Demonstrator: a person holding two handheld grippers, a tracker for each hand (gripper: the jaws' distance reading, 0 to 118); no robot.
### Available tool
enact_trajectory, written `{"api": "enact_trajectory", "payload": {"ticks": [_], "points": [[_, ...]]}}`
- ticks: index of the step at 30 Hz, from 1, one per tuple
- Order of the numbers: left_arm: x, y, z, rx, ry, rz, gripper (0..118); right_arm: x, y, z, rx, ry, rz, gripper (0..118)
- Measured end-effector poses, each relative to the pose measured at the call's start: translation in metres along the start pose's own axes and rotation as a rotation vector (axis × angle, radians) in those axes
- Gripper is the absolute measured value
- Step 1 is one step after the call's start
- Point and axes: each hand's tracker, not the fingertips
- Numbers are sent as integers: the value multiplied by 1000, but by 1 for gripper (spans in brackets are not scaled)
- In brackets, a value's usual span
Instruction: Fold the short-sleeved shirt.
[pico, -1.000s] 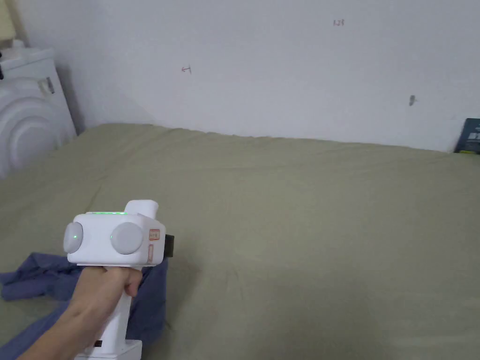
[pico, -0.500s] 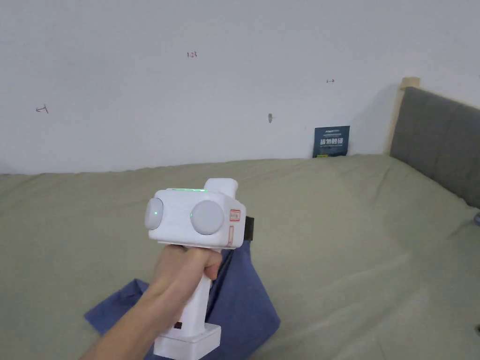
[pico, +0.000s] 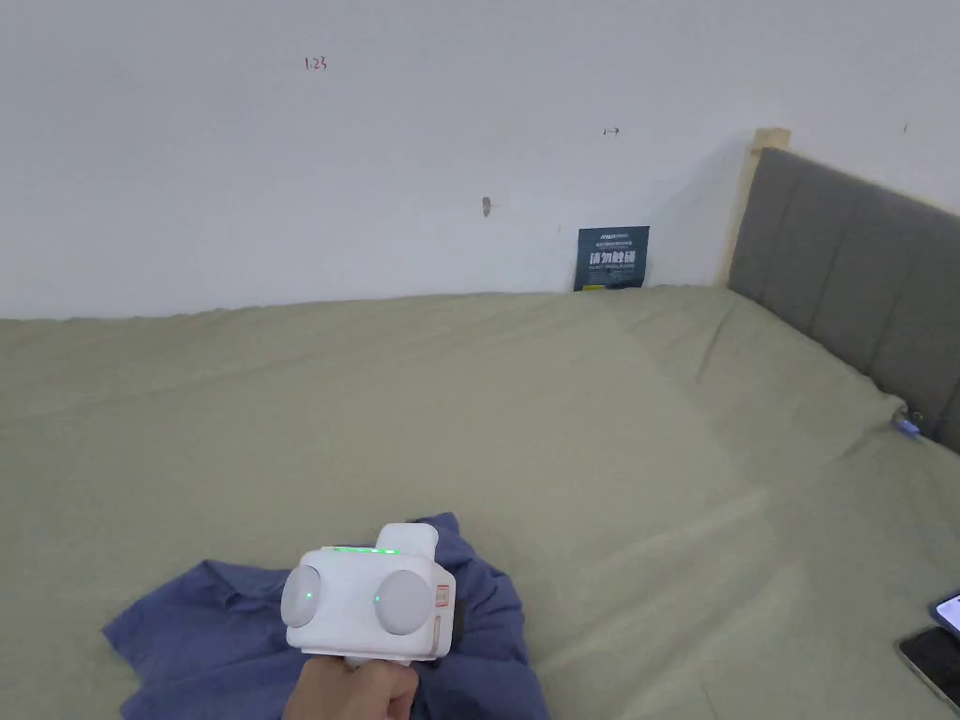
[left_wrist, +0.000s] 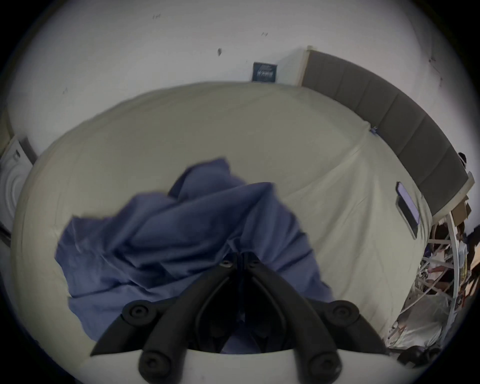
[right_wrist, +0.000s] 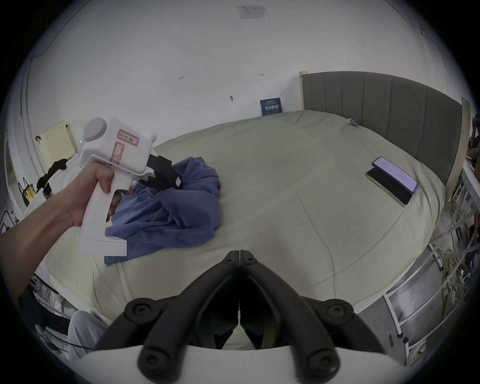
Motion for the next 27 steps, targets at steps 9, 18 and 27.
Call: {"api": "enact_trajectory", "payload": {"ticks": [9,18,27], "points": [[-40,-28,98,147,-14,53,113,-12,19,10,59,17,44,0],[-74,-129,281,536,83,33,0,-29,30,49,189,37,93,0],[-91,-214,357,634,252,115,0,-41,20,81,245,32,153,0]]}}
